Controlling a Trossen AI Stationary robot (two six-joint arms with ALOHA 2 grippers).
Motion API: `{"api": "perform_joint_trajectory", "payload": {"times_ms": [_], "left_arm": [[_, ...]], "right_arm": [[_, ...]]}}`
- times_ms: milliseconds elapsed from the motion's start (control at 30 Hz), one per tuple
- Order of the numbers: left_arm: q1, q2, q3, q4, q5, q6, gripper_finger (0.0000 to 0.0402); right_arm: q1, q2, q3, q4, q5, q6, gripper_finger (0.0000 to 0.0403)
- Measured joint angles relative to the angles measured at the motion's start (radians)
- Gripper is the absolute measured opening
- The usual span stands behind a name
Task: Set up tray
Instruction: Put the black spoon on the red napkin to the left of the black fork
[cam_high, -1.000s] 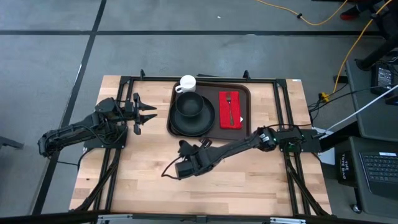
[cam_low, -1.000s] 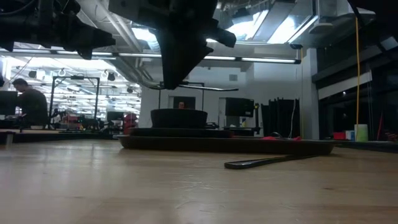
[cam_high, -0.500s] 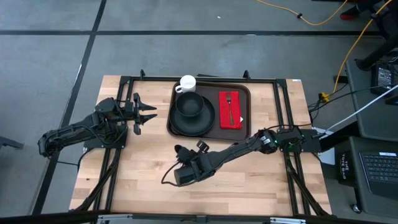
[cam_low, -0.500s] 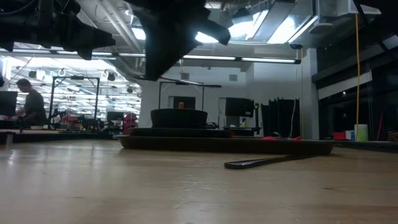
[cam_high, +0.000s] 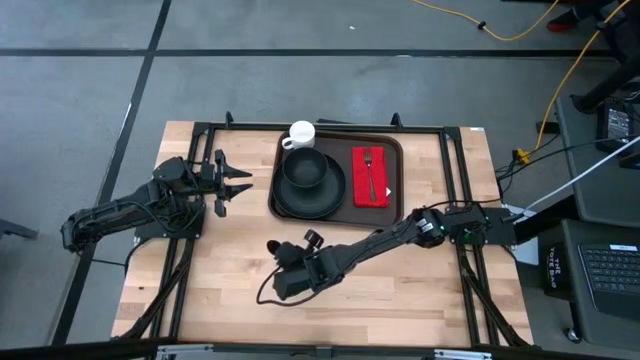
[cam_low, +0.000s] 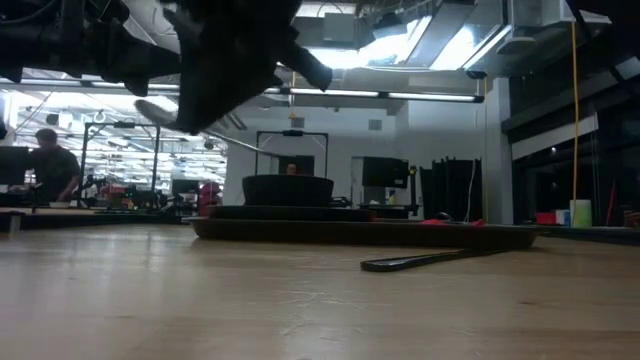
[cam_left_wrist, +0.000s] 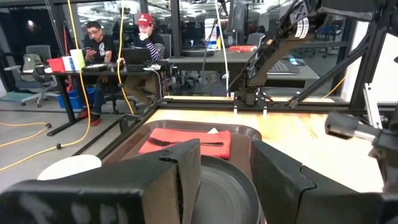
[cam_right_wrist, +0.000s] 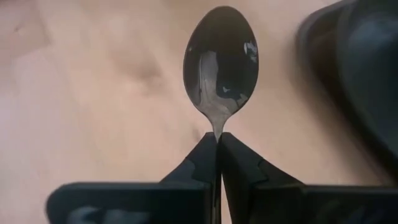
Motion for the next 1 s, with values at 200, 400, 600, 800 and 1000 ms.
{"api": "perform_joint_trajectory", "payload": {"times_ms": [200,400,600,800,1000], "left_arm": [[0.000,0.000,0.000,0.000,0.000,-0.004,0.0130],[0.000,0.000,0.000,-0.001,0.000,-0.011,0.0130],[0.000,0.000,0.000,-0.003,0.000,-0.011,0.0130],[0.000,0.000,0.000,-0.003,0.000,-0.011,0.0130],[0.000,0.000,0.000,-0.008,-0.001,-0.011,0.0130]], "right_arm": [[-0.002,-0.045,0.000,0.009,-0.059,-0.094,0.0022],[-0.008,-0.148,0.003,-0.088,-0.038,-0.195,0.0022],[-0.007,-0.179,-0.003,-0.190,0.043,-0.213,0.0022],[-0.009,-0.177,-0.125,-0.134,0.064,-0.210,0.0018],[-0.014,-0.229,-0.322,0.033,0.064,-0.170,0.0017]]}}
